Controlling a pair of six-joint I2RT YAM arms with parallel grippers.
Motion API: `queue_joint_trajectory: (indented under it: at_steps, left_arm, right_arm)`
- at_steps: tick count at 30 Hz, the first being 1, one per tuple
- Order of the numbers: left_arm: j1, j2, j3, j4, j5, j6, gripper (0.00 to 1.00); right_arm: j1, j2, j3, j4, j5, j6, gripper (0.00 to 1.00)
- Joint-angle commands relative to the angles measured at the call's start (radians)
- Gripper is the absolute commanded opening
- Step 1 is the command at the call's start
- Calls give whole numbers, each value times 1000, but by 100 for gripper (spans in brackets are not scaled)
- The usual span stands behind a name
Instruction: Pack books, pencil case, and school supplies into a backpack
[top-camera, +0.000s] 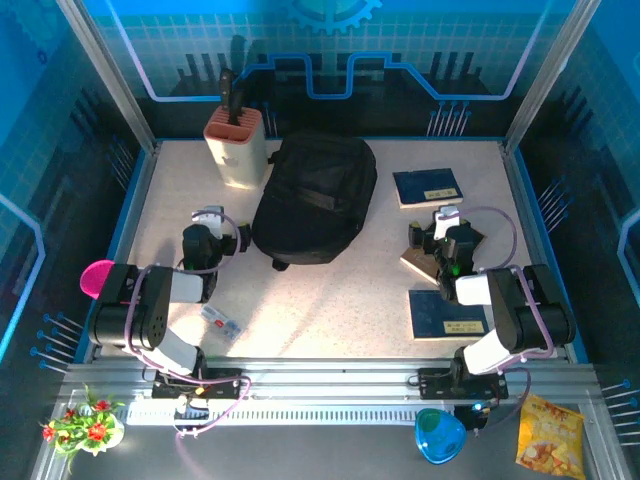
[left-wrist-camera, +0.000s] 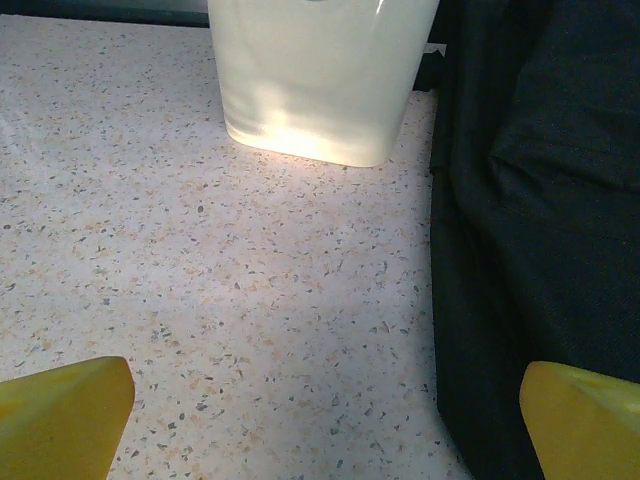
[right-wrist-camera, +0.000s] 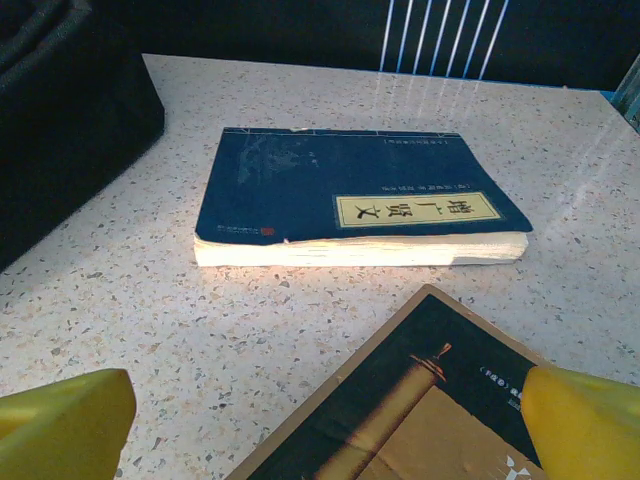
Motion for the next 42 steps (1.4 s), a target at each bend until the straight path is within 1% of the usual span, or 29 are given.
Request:
queue_joint_trajectory:
  at_steps: [1, 26, 28, 29, 31, 33, 35, 36, 38, 42]
  left_arm:
    - [-2, 3, 9, 34, 9, 0, 99]
    - [-2, 3, 9, 36, 7, 1, 99]
    - [-2, -9, -5, 57, 3, 2, 99]
    - [-3, -33, -21, 68, -2, 0, 99]
    - [-4, -110, -43, 45, -28, -5, 99]
    - [-5, -211, -45, -39, -63, -17, 99]
    - [-6, -311, -35, -126, -73, -34, 99]
    - [-6, -364, -22, -177, -78, -53, 99]
    - [-8, -445, 18, -292, -76, -116, 99]
    - [-11, -525, 152, -572, -27, -284, 99]
  right_arm:
    - [13, 8, 14, 23, 15, -15, 100]
    - [13, 6, 10, 30, 9, -17, 100]
    - [25, -12, -16, 73, -1, -39, 100]
    - [37, -44, -22, 58, 2, -51, 100]
    - [55, -112, -8, -26, 34, -66, 100]
    - [67, -184, 31, -149, 58, -71, 100]
    - [88, -242, 81, -251, 106, -66, 100]
    - [95, -266, 111, -302, 122, -47, 100]
    - [107, -302, 181, -424, 110, 13, 100]
    - [143, -319, 343, -702, 72, 197, 100]
